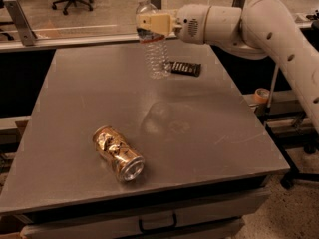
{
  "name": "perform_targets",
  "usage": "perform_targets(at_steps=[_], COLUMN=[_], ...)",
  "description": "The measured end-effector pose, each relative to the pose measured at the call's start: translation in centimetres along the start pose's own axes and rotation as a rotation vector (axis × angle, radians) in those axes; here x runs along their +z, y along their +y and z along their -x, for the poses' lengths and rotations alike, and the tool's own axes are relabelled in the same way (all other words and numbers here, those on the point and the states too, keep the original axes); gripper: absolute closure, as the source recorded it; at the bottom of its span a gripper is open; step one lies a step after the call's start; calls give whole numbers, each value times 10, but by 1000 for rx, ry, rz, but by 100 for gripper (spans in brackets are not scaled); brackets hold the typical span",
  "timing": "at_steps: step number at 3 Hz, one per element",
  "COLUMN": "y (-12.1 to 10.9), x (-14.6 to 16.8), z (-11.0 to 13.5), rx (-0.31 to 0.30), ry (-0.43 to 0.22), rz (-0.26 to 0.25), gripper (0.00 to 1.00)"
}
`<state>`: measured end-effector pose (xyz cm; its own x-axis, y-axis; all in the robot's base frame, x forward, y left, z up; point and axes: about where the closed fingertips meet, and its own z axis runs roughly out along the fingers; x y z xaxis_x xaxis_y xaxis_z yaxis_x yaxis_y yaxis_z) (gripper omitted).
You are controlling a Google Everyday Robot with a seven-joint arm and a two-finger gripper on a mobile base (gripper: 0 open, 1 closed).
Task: Place water bottle upright
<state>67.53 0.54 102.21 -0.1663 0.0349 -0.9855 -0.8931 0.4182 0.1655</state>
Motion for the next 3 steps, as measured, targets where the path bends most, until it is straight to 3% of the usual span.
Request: perform_targets(at_steps=[1,3], y=[3,12], x=[-31,-74], z=[-9,-20], rx=[0,-34], ry=[-74,-198], rz=[18,124], gripper=[100,100])
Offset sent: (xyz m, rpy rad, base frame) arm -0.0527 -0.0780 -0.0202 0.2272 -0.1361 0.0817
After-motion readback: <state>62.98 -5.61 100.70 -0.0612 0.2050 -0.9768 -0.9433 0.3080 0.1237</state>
